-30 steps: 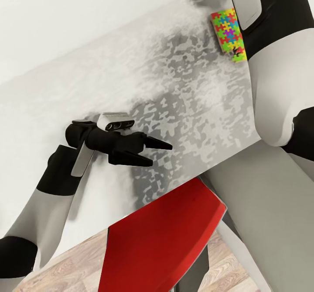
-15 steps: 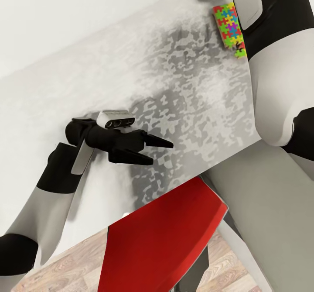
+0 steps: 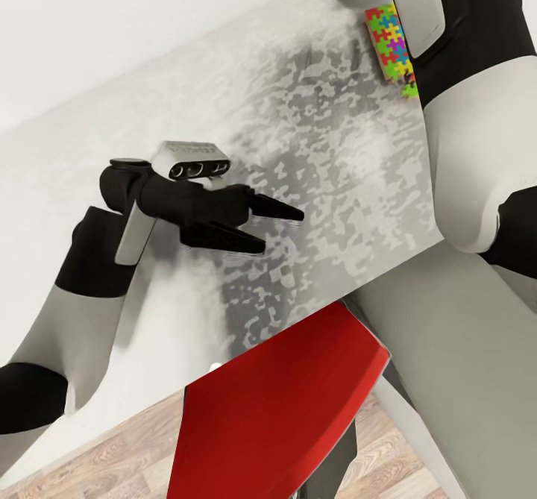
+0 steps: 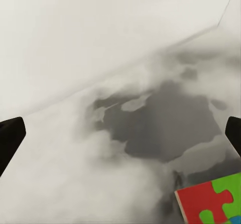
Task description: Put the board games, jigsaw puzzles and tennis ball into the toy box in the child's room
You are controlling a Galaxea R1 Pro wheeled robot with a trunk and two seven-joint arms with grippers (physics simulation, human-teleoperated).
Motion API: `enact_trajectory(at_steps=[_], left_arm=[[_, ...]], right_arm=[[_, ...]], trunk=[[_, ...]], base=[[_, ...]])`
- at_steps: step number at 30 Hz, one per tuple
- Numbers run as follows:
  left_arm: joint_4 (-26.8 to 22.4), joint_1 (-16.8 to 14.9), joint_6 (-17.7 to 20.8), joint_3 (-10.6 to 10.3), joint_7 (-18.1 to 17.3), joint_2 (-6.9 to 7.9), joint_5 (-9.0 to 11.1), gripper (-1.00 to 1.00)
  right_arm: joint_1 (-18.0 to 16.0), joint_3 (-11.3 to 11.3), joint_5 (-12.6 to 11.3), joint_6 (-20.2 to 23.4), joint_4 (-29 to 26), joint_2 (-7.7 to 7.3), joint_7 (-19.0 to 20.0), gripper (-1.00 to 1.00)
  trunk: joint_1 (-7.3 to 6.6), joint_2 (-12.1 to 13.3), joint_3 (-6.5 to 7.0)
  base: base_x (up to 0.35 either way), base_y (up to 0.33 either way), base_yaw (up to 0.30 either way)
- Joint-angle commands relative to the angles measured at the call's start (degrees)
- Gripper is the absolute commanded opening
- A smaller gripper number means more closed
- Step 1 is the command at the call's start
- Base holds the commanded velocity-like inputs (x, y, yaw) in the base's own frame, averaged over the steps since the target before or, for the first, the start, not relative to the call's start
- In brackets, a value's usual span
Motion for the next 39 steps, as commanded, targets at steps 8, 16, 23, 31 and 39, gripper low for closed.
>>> enact_trajectory(at_steps=[8,16,23,31,39], left_arm=[[0.38,-3.58,0.61,-1.47,-0.2,0.02,0.09,1.0],[3.28,-8.23,0.61,-1.98,-0.2,-0.13,0.1,1.0],[7.08,-12.01,0.61,-3.06,-0.2,-0.96,0.1,1.0],[12.35,-16.34,0.61,-4.06,-0.2,-2.47,0.03,1.0],[15.95,-20.25,0.61,-4.35,-0.2,-3.58,0.02,1.0]], right_arm=[[0.0,0.17,-0.6,0.08,0.16,0.04,-0.73,1.0],[0.01,0.22,-0.76,0.03,0.43,0.14,-0.91,1.0],[0.01,0.23,-0.77,0.18,0.54,0.15,-0.96,1.0],[0.01,0.15,-0.78,0.26,0.61,0.15,-1.09,1.0],[0.01,0.11,-0.78,0.34,0.55,0.15,-1.06,1.0]], trunk=[[0.04,-0.09,-0.06],[0.04,-0.09,-0.06],[0.04,-0.09,-0.06],[0.04,-0.09,-0.06],[0.04,-0.09,-0.06]], base=[[0.0,0.0,0.0],[0.0,0.0,0.0],[0.0,0.0,0.0],[0.0,0.0,0.0],[0.0,0.0,0.0]])
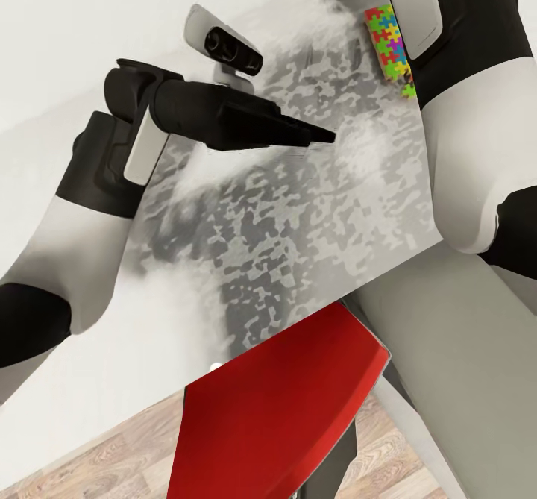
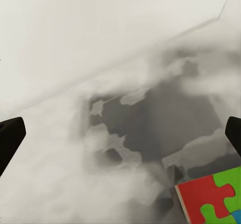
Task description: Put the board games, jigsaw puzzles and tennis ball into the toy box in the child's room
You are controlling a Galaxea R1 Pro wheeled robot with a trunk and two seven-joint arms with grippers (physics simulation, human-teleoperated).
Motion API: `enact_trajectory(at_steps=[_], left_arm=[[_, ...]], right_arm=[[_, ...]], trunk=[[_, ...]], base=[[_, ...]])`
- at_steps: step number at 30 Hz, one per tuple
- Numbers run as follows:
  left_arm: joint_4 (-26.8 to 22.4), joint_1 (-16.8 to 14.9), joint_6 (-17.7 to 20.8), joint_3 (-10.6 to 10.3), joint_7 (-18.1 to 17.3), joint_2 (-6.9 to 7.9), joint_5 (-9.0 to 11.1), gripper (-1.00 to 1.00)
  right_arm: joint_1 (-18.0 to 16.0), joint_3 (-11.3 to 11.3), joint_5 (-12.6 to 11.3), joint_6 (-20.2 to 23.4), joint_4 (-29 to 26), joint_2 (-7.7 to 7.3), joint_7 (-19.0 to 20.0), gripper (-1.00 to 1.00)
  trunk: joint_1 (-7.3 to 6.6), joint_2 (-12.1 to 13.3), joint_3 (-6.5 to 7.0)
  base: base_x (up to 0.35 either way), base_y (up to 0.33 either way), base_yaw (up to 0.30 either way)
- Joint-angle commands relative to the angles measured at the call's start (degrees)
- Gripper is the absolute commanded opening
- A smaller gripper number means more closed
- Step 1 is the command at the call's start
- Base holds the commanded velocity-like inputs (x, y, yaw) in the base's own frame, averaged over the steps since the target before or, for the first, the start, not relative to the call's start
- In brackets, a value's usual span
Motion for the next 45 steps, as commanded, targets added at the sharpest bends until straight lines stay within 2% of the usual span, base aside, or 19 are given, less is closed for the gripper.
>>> enact_trajectory(at_steps=[1,8,18,34,45], left_arm=[[0.5,-0.4,0.61,-0.09,-0.3,-0.1,-0.06,1.0],[2.58,-2.07,0.61,-0.39,-0.3,-0.54,-0.07,1.0],[3.35,-3.62,0.61,-0.75,-0.3,-0.35,-0.07,1.0],[3.43,-4.06,0.61,-1.02,-0.3,-0.38,-0.07,1.0],[3.43,-4.07,0.61,-1.11,-0.3,-0.6,-0.07,1.0]], right_arm=[[-0.04,0.2,-0.58,0.13,-0.05,-0.03,-0.5,1.0],[-0.04,0.1,-0.62,0.28,-0.41,-0.12,-0.15,1.0],[-0.04,0.05,-0.55,0.41,-0.58,-0.21,0.09,1.0],[-0.04,0.19,-0.3,0.24,-0.47,-0.32,0.07,1.0],[-0.04,-0.12,-0.85,0.26,-0.34,-2.79,0.16,1.0]], trunk=[[0.04,-0.09,-0.06],[0.04,-0.09,-0.06],[0.04,-0.09,-0.06],[0.04,-0.09,-0.07],[0.04,-0.09,-0.63]], base=[[0.0,0.0,0.0],[0.0,0.0,0.0],[0.0,0.0,0.0],[0.0,0.0,0.006],[0.0,0.0,0.162]])
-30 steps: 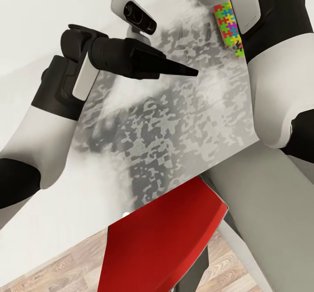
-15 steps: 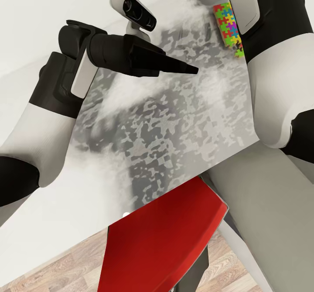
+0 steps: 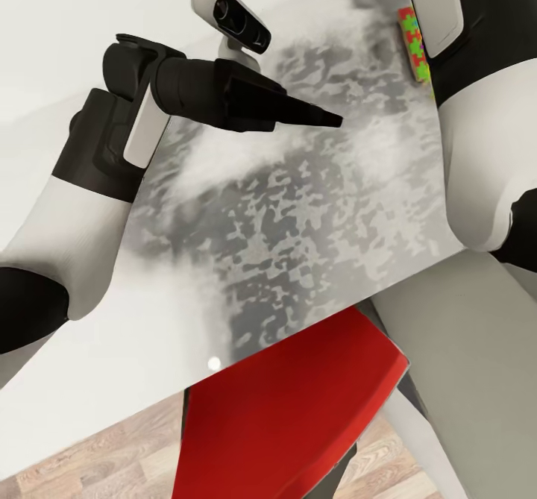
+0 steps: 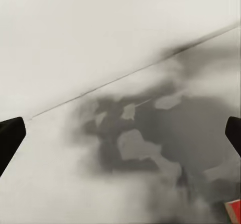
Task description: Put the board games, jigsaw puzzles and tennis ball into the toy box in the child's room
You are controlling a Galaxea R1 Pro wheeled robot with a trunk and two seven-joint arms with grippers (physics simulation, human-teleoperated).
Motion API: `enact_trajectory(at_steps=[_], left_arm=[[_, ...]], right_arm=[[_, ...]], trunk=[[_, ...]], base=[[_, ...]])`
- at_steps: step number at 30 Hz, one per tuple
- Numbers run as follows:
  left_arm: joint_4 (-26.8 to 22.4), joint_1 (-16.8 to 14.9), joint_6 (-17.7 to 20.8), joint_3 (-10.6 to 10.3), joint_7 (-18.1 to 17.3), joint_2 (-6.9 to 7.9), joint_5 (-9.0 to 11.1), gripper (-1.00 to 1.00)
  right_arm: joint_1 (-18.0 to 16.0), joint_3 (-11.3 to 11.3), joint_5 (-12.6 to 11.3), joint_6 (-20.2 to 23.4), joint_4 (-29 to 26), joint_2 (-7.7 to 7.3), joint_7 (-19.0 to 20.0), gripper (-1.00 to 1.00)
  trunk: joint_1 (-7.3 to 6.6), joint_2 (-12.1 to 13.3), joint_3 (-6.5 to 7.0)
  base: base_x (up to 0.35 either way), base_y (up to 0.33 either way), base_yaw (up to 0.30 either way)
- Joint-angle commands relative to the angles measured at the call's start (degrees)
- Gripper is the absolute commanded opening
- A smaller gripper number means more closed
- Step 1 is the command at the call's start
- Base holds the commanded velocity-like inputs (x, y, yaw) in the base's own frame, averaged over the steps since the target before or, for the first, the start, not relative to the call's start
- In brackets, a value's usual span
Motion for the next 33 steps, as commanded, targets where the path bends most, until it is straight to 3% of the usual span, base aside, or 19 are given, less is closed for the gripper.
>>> enact_trajectory(at_steps=[1,4,13,33], left_arm=[[0.05,-0.05,0.61,-0.1,-0.25,-0.01,0.03,1.0],[0.05,-0.05,0.61,-0.16,-0.25,-0.04,0.03,1.0],[0.07,-0.05,0.61,-1.18,-0.25,-0.03,0.03,1.0],[0.07,-0.05,0.61,-1.98,-0.25,-0.14,0.03,1.0]], right_arm=[[-0.03,0.17,-0.71,0.12,-0.05,-0.29,-0.53,1.0],[-0.03,0.2,-0.9,0.07,-0.09,-1.07,-0.51,1.0],[-0.03,0.23,-0.5,-0.05,-0.27,-1.61,-0.38,1.0],[-0.03,0.44,-0.47,-0.09,-0.43,-4.25,0.97,1.0]], trunk=[[0.03,-0.1,-0.13],[0.03,-0.1,-0.33],[0.03,-0.1,-0.63],[0.03,-0.1,-0.66]], base=[[0.0,0.0,0.196],[0.0,0.0,0.198],[0.0,0.0,0.093],[0.0,0.0,-0.038]])
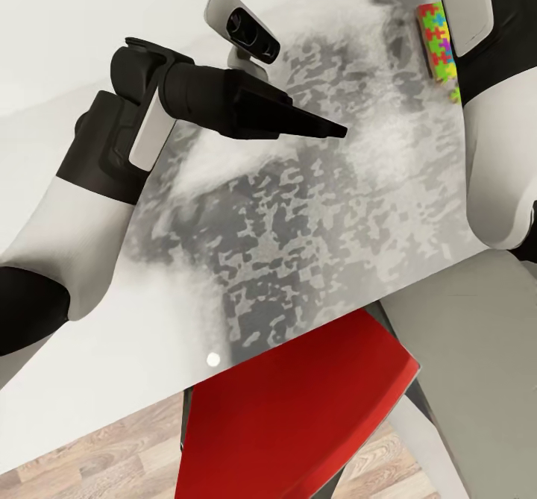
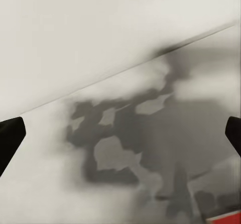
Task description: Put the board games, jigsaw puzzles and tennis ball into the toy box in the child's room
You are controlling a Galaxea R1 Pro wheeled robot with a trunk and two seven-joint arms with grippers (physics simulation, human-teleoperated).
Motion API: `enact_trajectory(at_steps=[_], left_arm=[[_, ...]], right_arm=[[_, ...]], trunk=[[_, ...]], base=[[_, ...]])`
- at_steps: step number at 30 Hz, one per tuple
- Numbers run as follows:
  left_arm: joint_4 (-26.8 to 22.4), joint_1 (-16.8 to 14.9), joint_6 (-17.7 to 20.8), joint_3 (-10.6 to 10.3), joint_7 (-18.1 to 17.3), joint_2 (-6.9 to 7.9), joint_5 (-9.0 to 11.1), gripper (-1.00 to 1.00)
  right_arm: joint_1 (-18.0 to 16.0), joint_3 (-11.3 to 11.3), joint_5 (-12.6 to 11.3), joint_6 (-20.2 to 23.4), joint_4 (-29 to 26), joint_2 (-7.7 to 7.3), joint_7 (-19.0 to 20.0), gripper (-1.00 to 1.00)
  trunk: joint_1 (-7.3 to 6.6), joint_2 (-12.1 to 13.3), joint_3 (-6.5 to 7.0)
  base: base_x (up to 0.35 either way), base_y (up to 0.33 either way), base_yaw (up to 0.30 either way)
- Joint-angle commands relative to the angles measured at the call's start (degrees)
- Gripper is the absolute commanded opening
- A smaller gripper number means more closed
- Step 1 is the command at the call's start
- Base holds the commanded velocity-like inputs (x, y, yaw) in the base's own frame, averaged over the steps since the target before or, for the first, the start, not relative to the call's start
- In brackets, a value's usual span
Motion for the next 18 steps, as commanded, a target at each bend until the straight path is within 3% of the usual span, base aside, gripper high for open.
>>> enact_trajectory(at_steps=[1,18], left_arm=[[0.04,-0.04,0.61,-0.06,-0.25,0.0,0.02,1.0],[0.02,-0.04,0.61,-0.11,-0.25,0.0,0.02,1.0]], right_arm=[[-0.05,0.34,-0.55,0.13,-0.06,-0.12,-0.5,1.0],[-0.05,0.14,-0.37,-0.03,-0.1,-0.35,-0.34,1.0]], trunk=[[0.04,-0.09,-0.06],[0.04,-0.09,-0.06]], base=[[0.0,0.0,-0.018],[0.0,0.0,-0.026]])
